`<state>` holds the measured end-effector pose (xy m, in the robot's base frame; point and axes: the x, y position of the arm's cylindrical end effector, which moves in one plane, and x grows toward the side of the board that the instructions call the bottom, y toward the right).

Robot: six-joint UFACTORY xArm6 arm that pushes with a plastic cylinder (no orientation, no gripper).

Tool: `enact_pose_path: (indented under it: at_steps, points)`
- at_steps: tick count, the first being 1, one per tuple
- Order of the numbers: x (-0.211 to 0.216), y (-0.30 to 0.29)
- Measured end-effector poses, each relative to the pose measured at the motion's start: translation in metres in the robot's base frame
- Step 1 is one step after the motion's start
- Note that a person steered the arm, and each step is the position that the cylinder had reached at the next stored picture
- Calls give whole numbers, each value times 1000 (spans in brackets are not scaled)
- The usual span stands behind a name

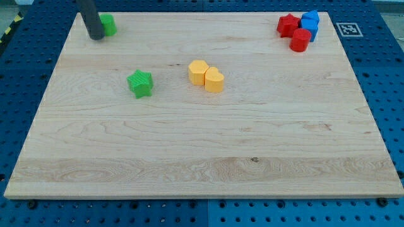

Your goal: Push the green star up towards the top side

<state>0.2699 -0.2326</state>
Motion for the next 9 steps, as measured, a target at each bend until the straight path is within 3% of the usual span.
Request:
enact_pose_path:
  at_steps: [2, 5, 6, 7, 9]
  points:
    - [0, 0]
    - [127, 1]
    - [135, 4]
    - [172, 47]
    - [175, 63]
